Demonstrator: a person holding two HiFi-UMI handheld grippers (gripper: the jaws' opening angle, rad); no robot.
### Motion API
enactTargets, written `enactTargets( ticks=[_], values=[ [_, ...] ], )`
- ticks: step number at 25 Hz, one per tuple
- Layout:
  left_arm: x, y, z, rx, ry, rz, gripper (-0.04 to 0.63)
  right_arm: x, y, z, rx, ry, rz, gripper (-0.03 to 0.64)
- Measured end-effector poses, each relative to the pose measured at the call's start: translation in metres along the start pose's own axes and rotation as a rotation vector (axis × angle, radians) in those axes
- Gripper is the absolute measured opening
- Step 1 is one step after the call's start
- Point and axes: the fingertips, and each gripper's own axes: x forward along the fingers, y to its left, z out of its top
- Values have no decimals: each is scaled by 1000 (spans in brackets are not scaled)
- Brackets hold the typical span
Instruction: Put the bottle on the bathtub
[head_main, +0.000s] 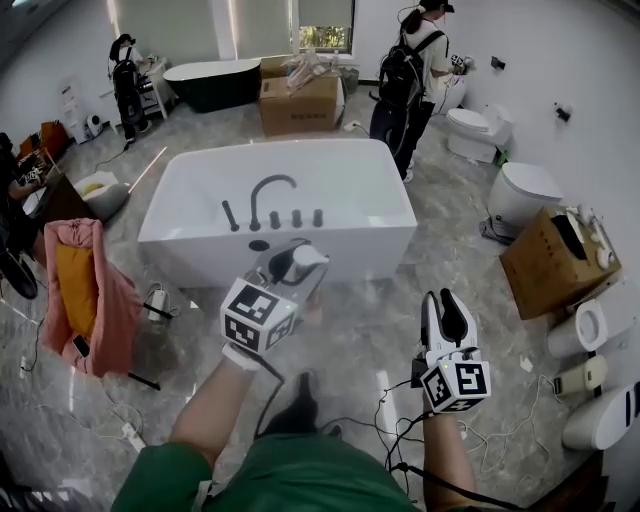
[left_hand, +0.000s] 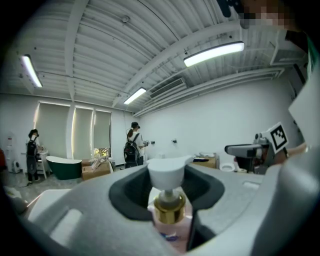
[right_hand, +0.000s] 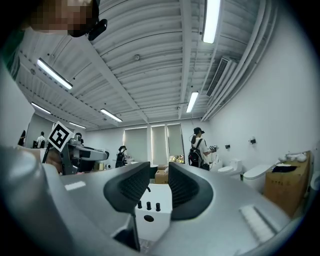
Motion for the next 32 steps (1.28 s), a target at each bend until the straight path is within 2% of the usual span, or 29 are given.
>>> enactTargets(
  ticks=[6,11,17,21,26,32],
  values=[
    [40,29,-7,-13,-14,-39,161,46,-14,-17,5,30,-8,98],
    [88,76,-16,-19,-5,-63,161,110,-29,-24,3,46,-17,98],
    [149,132,-26,30,5,-92,161,195,-43,-31,-1,58,-33,98],
    [176,167,-29,14,-5,-116,161,238,-44,-31,-19,72,-45,98],
    [200,196,-33,-5,-5,-146,160,274,-43,-36,-26,87,-59,98],
    [224,220,-38,-14,1,-145,160,304,-52,-40,-22,92,-57,98]
  ],
)
